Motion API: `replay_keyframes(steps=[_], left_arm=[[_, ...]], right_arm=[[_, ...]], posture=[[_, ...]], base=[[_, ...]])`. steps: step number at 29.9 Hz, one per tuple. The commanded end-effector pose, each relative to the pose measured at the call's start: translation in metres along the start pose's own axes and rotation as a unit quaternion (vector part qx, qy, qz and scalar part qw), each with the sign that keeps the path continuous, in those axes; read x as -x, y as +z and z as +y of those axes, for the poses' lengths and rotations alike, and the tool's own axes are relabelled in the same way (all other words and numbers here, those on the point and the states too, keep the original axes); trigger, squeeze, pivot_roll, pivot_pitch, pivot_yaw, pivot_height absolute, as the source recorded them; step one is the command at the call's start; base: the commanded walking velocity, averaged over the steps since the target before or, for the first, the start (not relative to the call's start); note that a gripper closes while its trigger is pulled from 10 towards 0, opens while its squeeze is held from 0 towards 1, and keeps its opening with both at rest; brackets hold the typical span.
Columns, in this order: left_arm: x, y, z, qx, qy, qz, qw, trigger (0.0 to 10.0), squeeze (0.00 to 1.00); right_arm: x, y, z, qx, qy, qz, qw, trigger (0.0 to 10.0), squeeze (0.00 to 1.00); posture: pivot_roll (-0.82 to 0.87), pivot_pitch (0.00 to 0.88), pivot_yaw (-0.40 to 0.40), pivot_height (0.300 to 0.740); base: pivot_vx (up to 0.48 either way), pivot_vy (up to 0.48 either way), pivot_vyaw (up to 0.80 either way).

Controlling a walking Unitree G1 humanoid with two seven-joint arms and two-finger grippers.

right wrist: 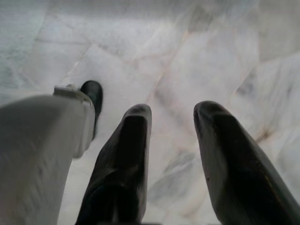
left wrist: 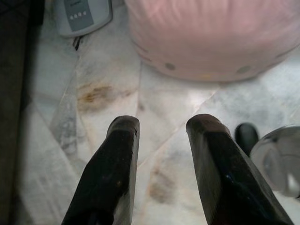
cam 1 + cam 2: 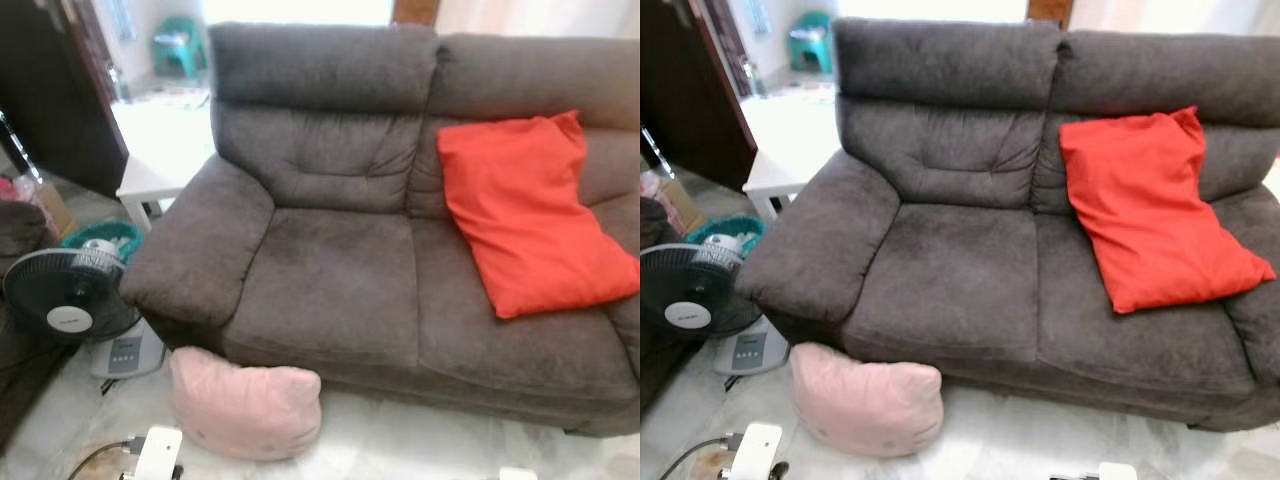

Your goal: Move the pillow to the sofa from floor

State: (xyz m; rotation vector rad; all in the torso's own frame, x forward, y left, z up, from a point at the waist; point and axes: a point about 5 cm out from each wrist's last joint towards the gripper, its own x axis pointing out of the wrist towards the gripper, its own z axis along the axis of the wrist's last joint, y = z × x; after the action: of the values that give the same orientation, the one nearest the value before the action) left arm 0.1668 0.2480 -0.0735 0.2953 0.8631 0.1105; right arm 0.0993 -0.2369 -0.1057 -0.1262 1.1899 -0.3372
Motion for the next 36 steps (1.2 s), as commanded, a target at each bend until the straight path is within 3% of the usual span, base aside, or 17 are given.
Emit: replay_keyframes(steps=[1, 20, 31, 33, 36], left_arm=[[0.000, -0.003, -0.005, 0.004, -0.008, 0.009, 1.000, 10.0, 0.00], [0.003, -0.016, -0.007, 0.015, -0.008, 0.041, 0.999, 10.0, 0.00], [0.002, -0.013, -0.010, 0.022, -0.009, 0.042, 0.999, 10.0, 0.00], [0.002, -0.013, -0.012, 0.021, -0.010, 0.043, 0.999, 10.0, 0.00], [0.001, -0.013, -0.016, 0.020, -0.016, 0.046, 0.999, 10.0, 0.00]], right_arm=[[-0.001, 0.003, -0.006, -0.006, -0.005, -0.003, 1.000, 10.0, 0.00], [0.000, 0.010, 0.012, 0.011, 0.029, -0.018, 0.999, 10.0, 0.00], [0.000, 0.046, 0.022, 0.031, 0.040, -0.066, 0.997, 10.0, 0.00], [0.000, 0.051, 0.023, 0.033, 0.042, -0.073, 0.996, 10.0, 0.00], [-0.001, 0.048, 0.011, 0.033, 0.038, -0.076, 0.996, 10.0, 0.00]], posture=[[0.16, 0.064, -0.014, 0.740], [0.16, 0.074, -0.023, 0.740], [0.12, 0.066, -0.052, 0.740], [0.12, 0.063, -0.055, 0.740], [0.11, 0.060, -0.061, 0.740]], base=[[0.000, 0.364, 0.00], [0.000, 0.369, 0.00], [0.000, 0.334, 0.00], [0.000, 0.000, 0.00], [0.000, 0.000, 0.00]])
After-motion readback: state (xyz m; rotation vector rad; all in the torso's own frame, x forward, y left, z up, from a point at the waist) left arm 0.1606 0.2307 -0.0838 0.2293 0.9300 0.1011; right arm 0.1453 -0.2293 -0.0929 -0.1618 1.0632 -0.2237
